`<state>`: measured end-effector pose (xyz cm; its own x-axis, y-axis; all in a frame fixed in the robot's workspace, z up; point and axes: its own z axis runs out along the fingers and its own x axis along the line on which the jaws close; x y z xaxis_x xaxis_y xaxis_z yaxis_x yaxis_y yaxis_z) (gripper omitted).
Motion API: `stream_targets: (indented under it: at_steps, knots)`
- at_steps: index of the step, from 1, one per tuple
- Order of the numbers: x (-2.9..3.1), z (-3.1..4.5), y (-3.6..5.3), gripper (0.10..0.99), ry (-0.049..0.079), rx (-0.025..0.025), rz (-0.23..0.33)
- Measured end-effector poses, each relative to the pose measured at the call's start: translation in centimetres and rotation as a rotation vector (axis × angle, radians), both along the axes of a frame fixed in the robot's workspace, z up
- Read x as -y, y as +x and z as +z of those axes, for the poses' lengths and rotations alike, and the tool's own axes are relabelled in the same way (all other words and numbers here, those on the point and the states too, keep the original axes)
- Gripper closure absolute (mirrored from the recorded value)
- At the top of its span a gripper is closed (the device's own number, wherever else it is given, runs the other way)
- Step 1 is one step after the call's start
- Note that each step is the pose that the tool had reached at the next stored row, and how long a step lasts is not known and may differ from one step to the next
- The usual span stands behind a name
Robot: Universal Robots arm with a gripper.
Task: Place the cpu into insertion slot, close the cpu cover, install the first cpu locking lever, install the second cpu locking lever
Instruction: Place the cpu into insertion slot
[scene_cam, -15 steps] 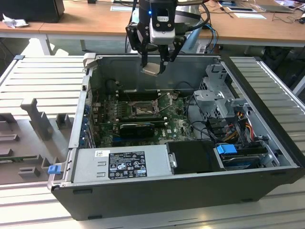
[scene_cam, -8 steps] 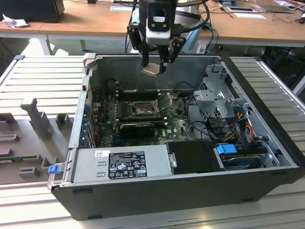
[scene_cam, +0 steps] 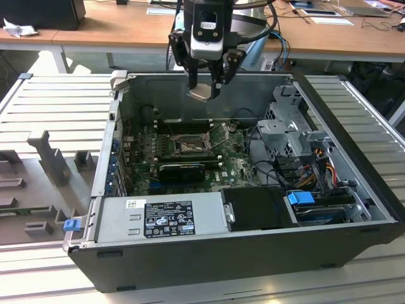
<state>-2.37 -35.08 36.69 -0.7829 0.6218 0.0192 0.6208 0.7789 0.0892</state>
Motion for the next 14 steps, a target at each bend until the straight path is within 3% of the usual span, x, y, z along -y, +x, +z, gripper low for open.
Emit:
stream_targets:
  at_steps: [14]
  knots:
    - [0.0,-0.07,0.0,0.557,0.0,0.0,-0.179]
